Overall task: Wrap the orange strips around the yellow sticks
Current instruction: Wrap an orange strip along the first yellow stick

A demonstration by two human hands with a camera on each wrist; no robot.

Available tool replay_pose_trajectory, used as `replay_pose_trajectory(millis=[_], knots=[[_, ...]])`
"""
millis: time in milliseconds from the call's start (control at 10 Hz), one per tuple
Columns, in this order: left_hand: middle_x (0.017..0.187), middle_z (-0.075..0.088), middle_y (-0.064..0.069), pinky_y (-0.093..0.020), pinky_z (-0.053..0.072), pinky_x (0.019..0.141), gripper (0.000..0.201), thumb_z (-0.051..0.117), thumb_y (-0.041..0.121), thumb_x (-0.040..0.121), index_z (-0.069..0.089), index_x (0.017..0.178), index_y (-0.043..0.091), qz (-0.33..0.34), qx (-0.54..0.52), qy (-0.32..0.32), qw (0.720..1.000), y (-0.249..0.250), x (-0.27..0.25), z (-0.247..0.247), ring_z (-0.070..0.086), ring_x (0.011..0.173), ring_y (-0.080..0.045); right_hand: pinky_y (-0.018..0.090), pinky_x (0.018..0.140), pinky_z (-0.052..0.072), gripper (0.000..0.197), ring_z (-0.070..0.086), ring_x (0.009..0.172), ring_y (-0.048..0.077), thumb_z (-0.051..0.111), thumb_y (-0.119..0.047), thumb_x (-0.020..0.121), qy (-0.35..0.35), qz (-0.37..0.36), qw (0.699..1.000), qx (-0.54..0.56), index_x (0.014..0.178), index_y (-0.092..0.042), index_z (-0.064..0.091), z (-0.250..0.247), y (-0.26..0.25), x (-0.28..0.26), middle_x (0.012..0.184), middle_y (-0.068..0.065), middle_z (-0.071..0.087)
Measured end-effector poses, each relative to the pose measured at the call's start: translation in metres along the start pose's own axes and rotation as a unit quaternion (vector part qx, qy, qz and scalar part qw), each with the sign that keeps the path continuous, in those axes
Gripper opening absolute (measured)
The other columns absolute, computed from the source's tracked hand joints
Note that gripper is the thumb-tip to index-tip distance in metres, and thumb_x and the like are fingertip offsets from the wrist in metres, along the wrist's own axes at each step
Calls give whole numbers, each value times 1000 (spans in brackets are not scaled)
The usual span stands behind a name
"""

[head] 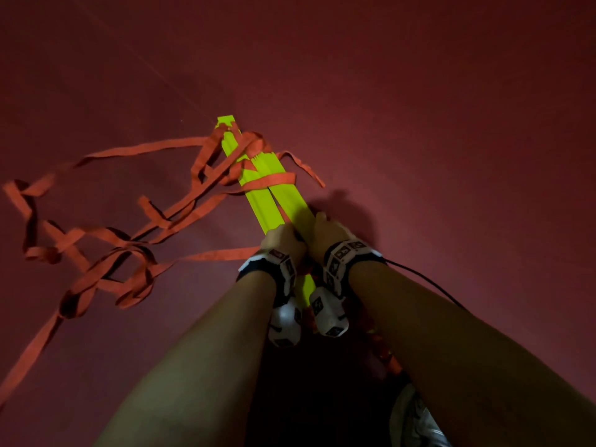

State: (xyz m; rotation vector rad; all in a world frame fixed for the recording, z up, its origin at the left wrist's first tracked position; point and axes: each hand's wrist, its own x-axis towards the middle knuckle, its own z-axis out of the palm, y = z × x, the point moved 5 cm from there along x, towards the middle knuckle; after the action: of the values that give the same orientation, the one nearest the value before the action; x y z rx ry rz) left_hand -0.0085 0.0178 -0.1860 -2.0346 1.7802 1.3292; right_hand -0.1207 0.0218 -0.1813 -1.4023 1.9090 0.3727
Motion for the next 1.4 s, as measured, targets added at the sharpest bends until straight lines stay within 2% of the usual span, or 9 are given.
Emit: replay_pose_trajectory(millis=[400, 500, 600, 700, 800, 1100, 1200, 1300, 1400], knots=[[124, 67, -22, -26, 52, 88, 28, 56, 15, 96, 70, 117, 3, 9, -171, -53, 984, 17, -35, 9, 65, 104, -36, 39, 86, 50, 38, 63, 115, 36, 69, -28, 90, -26, -27, 996, 76, 122, -9, 63, -9, 11, -34, 124, 17, 65], [126, 62, -33, -55, 49, 105, 52, 64, 45, 77, 69, 109, 5, -14, -343, -67, 937, 21, -38, 21, 59, 120, -48, 35, 97, 48, 39, 59, 123, 31, 66, -23, 94, -3, -57, 993, 98, 130, -8, 61, -20, 10, -70, 132, 15, 62], [101, 67, -18, -42, 55, 83, 43, 75, 43, 87, 59, 100, 6, -34, -402, -9, 915, 31, -84, -8, 67, 93, -34, 32, 95, 45, 34, 57, 125, 31, 64, -18, 97, 12, -69, 987, 147, 129, -9, 58, -32, 7, -109, 135, 15, 59], [74, 55, -6, -36, 57, 64, 35, 74, 35, 93, 50, 100, 10, -5, -408, 0, 913, 28, -112, -24, 56, 61, -20, 35, 73, 47, 17, 60, 99, 29, 62, -17, 97, 15, -48, 990, 132, 86, -11, 50, -46, 3, -138, 95, 12, 59], [95, 59, -10, -44, 64, 73, 32, 74, 28, 93, 50, 99, 9, 25, -432, -20, 901, 29, -144, -34, 62, 78, -23, 28, 51, 37, 21, 56, 76, 23, 73, -17, 84, 14, -62, 992, 112, 83, -9, 53, -56, 1, -168, 79, 5, 53], [100, 75, -15, -47, 62, 75, 15, 81, 21, 82, 72, 93, 16, 94, -364, 48, 926, 24, -214, -60, 72, 93, -33, 35, 75, 54, 36, 69, 102, 32, 66, -5, 87, 69, -109, 987, 94, 122, -4, 68, -87, 0, -248, 109, 18, 72], [100, 74, -15, -40, 59, 71, 23, 83, 21, 79, 73, 97, 10, 96, -336, 53, 935, 23, -228, -62, 71, 93, -32, 30, 62, 48, 44, 66, 101, 29, 66, -4, 86, 135, -149, 969, 144, 130, -9, 64, -115, -12, -271, 105, 13, 71], [82, 68, -17, -57, 60, 79, 54, 89, 36, 43, 64, 80, 5, 110, -315, 51, 941, 25, -216, -65, 70, 86, -36, 23, 52, 43, 37, 59, 74, 20, 65, -2, 83, 136, -191, 941, 244, 116, -19, 62, -142, -28, -296, 76, 0, 62], [64, 56, -9, -52, 52, 74, 26, 70, 26, 51, 53, 66, 14, 163, -293, 54, 941, 47, -236, -78, 59, 75, -30, 31, 63, 49, 24, 60, 77, 26, 67, -7, 69, 145, -221, 921, 286, 93, -11, 65, -165, -41, -315, 78, 8, 62]])
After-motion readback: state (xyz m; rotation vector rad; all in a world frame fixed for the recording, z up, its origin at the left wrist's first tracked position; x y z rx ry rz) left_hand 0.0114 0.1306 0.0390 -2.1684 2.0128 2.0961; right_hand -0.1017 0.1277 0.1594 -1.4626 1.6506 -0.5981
